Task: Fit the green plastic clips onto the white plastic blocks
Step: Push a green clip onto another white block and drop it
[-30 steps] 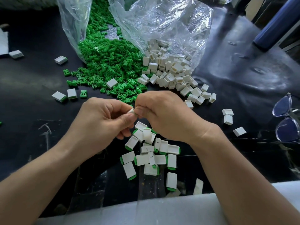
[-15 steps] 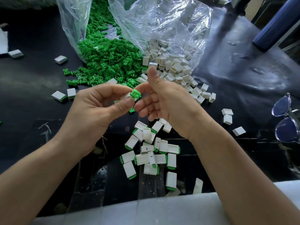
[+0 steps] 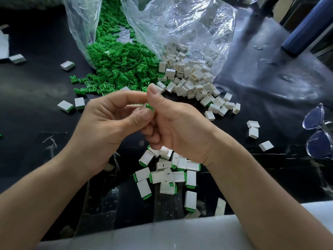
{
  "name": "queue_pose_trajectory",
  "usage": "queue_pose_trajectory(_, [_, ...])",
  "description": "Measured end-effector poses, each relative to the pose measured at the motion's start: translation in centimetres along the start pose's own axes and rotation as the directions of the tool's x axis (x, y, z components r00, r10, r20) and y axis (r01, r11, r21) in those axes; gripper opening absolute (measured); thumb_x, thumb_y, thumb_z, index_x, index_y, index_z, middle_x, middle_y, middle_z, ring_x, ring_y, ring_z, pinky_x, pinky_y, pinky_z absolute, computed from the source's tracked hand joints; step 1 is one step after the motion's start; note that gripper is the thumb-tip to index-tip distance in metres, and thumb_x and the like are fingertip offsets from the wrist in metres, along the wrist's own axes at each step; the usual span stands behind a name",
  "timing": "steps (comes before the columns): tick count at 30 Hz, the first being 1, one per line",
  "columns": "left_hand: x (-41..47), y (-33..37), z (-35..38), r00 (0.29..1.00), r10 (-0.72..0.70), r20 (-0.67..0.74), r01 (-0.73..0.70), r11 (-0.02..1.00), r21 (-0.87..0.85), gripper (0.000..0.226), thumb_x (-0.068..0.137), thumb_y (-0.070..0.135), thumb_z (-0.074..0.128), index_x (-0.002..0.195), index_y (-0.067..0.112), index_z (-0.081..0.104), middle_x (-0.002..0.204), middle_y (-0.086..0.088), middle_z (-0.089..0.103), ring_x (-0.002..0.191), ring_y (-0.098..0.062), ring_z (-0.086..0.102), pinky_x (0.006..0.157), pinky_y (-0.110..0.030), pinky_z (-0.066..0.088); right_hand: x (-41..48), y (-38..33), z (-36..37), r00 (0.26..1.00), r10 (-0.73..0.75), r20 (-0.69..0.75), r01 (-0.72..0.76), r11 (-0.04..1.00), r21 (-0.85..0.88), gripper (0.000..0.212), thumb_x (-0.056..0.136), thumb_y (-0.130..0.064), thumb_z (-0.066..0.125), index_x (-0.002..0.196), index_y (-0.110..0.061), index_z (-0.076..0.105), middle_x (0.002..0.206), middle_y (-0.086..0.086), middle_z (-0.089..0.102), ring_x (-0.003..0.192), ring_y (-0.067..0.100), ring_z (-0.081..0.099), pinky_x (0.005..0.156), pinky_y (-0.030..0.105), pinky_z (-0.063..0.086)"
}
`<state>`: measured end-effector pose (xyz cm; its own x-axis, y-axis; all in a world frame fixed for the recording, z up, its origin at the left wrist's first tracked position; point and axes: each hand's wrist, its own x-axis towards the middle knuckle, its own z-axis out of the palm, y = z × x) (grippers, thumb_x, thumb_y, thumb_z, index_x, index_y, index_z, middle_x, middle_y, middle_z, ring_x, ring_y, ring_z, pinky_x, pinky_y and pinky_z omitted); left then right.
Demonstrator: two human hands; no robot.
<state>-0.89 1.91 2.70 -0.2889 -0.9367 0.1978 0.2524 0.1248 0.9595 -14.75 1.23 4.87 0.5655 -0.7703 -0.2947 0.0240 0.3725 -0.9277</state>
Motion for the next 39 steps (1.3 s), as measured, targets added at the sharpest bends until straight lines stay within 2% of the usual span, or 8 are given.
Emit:
queue_pose_trajectory(2, [-0.02,-0.15,-0.18,1.0,0.026,0.006,-0.026,0.998,0.048,0.023,0.069,0.016,0.065,0.09,0.007,0.07,0.057,-0.008,0.062,0.049,-0.023,0.06,0.05,-0.03,0.053,0.19,0.22,0.01,0.999,0.004,-0.046,-0.008,0.997,-0.082,0.062,0.095,-0.048,0.028,0.115,0.002,0.058,0.066,0.001,0.038,0.056,0.01,0.034,0.052,0.022,0.033])
queue_pose_trajectory(5, [-0.03,-0.37,-0.57,1.0,0.019,-0.018,-0.017,0.992,0.126,0.024,0.07,0.021,0.066,0.09,0.007,0.069,0.063,0.0,0.066,0.056,-0.02,0.064,0.058,-0.04,0.056,0.28,0.4,0.19,0.998,0.014,-0.068,-0.021,0.994,-0.105,0.069,0.095,-0.048,0.029,0.117,0.014,0.048,0.063,-0.002,0.035,0.052,0.008,0.033,0.05,0.019,0.032])
queue_pose_trajectory(14, [0.0,-0.23,-0.6,1.0,-0.003,-0.016,0.005,0.984,0.176,0.03,0.069,0.031,0.067,0.092,0.011,0.067,0.069,0.012,0.068,0.066,-0.006,0.065,0.066,-0.031,0.056,0.14,0.12,0.46,0.998,-0.021,-0.062,0.016,0.997,-0.076,0.059,0.096,-0.038,0.032,0.103,0.018,0.048,0.062,-0.002,0.029,0.052,0.007,0.027,0.047,0.017,0.028])
queue_pose_trajectory(18, [0.03,-0.2,-0.35,0.998,-0.011,-0.061,0.016,0.996,0.086,0.026,0.069,0.021,0.072,0.092,0.01,0.07,0.061,0.002,0.066,0.054,-0.016,0.063,0.054,-0.03,0.055,-0.03,-0.17,0.29,0.999,-0.005,-0.031,0.004,1.0,-0.027,0.062,0.097,-0.041,0.029,0.13,0.01,0.04,0.063,-0.001,0.034,0.055,0.009,0.03,0.053,0.022,0.027])
queue_pose_trajectory(23, [0.03,-0.06,-0.35,0.996,-0.055,-0.068,0.057,0.998,0.026,0.027,0.066,0.013,0.075,0.092,0.011,0.073,0.06,-0.006,0.065,0.052,-0.02,0.061,0.052,-0.028,0.053,-0.05,-0.12,0.15,1.0,0.009,-0.025,-0.009,1.0,-0.011,0.04,0.098,-0.038,0.029,0.085,-0.006,0.049,0.062,-0.001,0.037,0.053,0.008,0.032,0.051,0.019,0.029])
queue_pose_trajectory(28, [0.03,0.21,-0.32,0.994,-0.087,-0.061,0.084,0.996,-0.04,0.022,0.072,0.016,0.06,0.087,0.011,0.075,0.063,-0.009,0.067,0.053,-0.02,0.063,0.053,-0.026,0.052,-0.01,-0.06,-0.43,1.0,0.01,-0.028,-0.011,0.998,-0.062,0.054,0.097,-0.041,0.03,0.105,0.009,0.051,0.062,-0.001,0.038,0.054,0.009,0.033,0.052,0.021,0.029])
queue_pose_trajectory(34, [0.02,0.25,-0.29,0.997,-0.079,-0.019,0.078,0.997,-0.022,0.024,0.068,0.008,0.065,0.09,0.001,0.07,0.06,-0.011,0.064,0.053,-0.026,0.061,0.053,-0.031,0.053,-0.06,0.12,-0.26,0.998,-0.033,-0.046,0.029,0.996,-0.087,0.046,0.096,-0.038,0.035,0.062,-0.017,0.058,0.06,-0.001,0.043,0.053,0.01,0.036,0.051,0.022,0.03])
queue_pose_trajectory(39, [0.02,0.25,-0.26,0.994,-0.092,-0.063,0.092,0.996,-0.002,0.022,0.074,0.007,0.054,0.085,0.004,0.073,0.056,-0.014,0.063,0.05,-0.027,0.062,0.052,-0.028,0.053,-0.08,0.15,-0.08,0.996,-0.041,-0.075,0.022,0.972,-0.234,0.04,0.097,-0.036,0.033,0.085,-0.005,0.055,0.062,-0.001,0.044,0.053,0.01,0.038,0.051,0.021,0.032])
